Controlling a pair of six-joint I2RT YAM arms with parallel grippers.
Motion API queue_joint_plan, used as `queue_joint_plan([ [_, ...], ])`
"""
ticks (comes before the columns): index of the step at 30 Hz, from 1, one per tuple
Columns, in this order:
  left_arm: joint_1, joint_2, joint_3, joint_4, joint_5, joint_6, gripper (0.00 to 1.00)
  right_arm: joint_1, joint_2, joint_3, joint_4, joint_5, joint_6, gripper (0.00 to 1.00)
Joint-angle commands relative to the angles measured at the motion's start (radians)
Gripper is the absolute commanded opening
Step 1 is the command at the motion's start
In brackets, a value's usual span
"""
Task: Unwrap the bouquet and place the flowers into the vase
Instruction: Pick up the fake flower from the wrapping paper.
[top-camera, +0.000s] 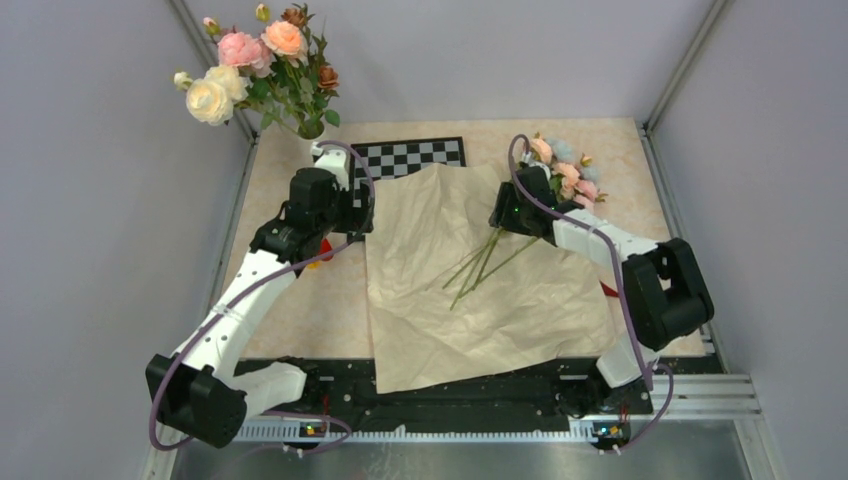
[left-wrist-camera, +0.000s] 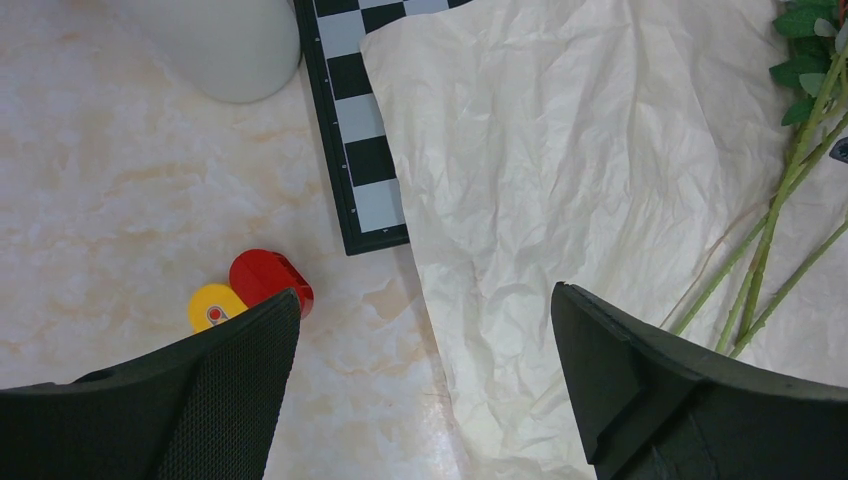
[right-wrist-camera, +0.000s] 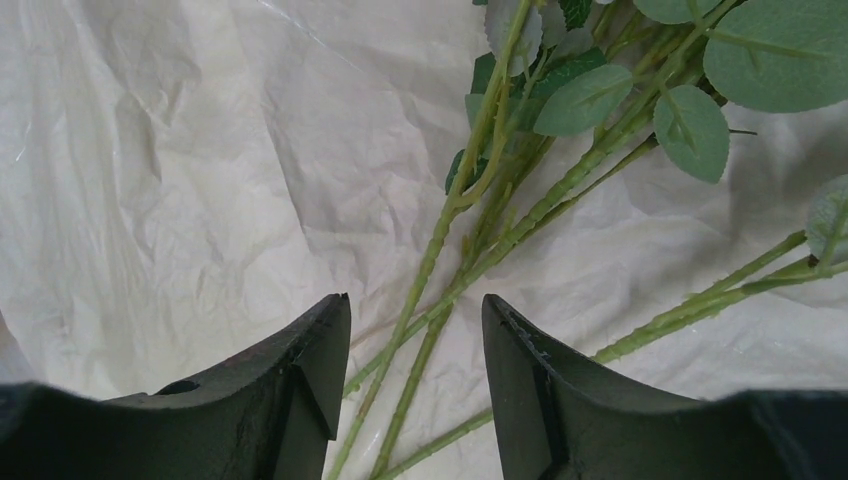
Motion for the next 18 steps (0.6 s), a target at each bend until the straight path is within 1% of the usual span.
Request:
queue_joint_plan([
  [1, 0.001, -0.019, -0.005, 0.038, -0.019, 0.013, 0.99, -0.01, 0.033, 0.051, 0.074, -0.005, 0.021, 0.52],
  [14, 0.002, -0.019, -0.005, 0.036, -0.025, 0.011, 0.99, -0.033, 0.106, 0.056, 0.148, -0.047, 0.067, 0.45],
  [18, 0.002, -0.017, -0.005, 0.038, -0.025, 0.012, 0.99, -0.033, 0.134, 0.076, 0.141, -0.038, 0.075, 0.44],
])
